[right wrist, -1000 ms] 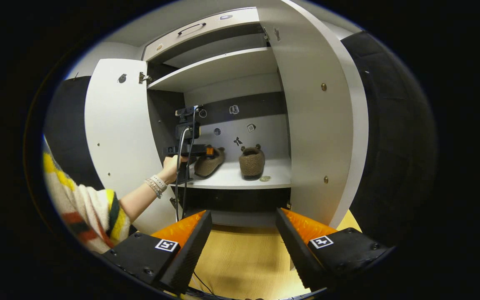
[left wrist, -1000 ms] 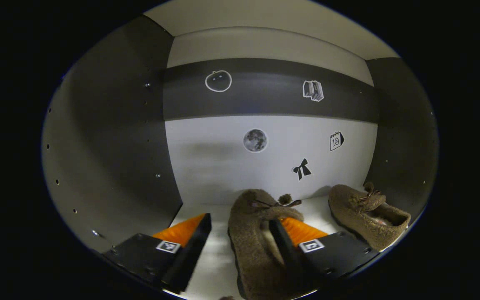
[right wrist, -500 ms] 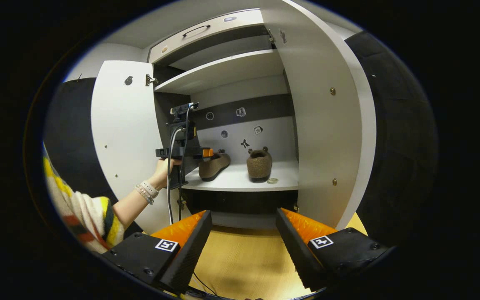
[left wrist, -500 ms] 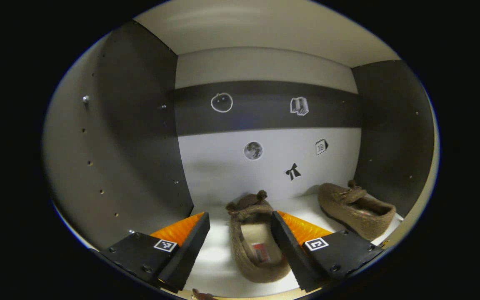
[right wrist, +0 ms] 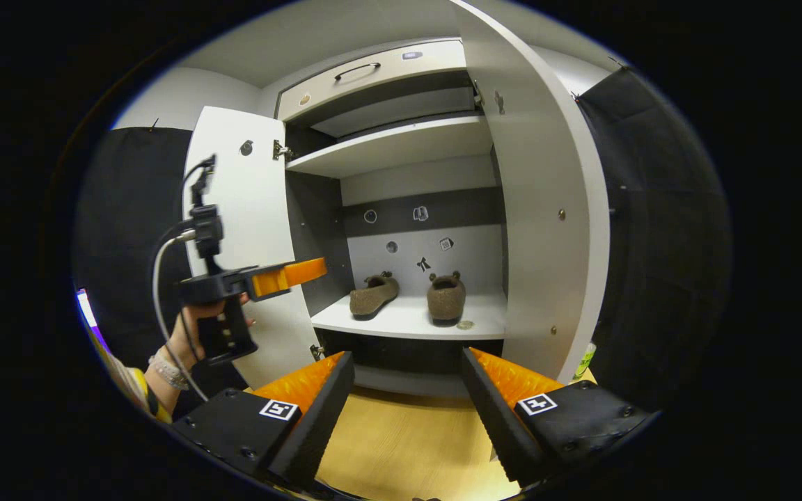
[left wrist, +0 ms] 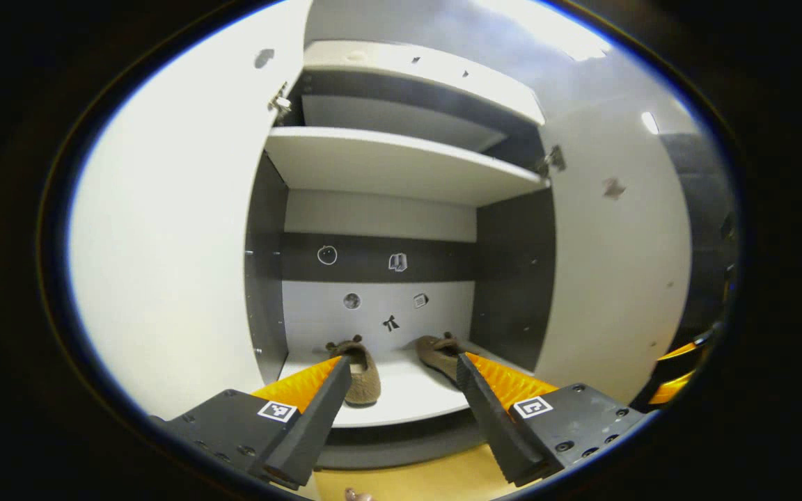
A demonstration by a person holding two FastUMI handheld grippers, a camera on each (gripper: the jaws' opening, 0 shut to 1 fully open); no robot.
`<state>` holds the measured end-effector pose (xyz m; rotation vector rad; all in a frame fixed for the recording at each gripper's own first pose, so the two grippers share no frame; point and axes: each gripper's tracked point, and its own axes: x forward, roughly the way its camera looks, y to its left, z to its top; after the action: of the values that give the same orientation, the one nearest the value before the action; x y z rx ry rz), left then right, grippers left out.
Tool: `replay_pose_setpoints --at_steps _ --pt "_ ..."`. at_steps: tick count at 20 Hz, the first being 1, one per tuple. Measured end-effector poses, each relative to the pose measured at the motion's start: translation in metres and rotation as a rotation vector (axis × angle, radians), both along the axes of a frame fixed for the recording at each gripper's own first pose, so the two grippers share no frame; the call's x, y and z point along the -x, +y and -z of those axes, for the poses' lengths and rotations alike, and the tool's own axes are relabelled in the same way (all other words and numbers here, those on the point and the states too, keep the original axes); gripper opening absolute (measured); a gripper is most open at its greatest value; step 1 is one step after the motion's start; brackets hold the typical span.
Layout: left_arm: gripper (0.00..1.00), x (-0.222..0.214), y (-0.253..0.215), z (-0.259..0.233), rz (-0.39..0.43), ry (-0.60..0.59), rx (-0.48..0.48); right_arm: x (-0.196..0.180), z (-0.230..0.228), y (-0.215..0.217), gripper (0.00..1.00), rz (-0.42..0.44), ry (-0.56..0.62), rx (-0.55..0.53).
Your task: Grab one shoe with the right hand and put it into the shoe cabinet, grab the other shoe with the left hand and put it into the shoe cabinet; then close the right door with the right hand and the left door with the left hand.
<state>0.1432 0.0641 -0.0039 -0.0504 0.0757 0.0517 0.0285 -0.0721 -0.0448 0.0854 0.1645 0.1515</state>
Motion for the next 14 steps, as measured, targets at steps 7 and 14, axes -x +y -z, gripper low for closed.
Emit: replay_pose_setpoints --at_steps 7,14 --pt "0.97 0.115 -0.009 -0.015 -0.002 0.012 0.014 0.044 -0.034 -0.062 0.98 0.102 -0.104 0.152" --pt "0.97 0.146 -0.013 -0.026 -0.031 -0.019 0.063 0.057 -0.053 -0.156 0.98 0.241 -0.129 0.110"
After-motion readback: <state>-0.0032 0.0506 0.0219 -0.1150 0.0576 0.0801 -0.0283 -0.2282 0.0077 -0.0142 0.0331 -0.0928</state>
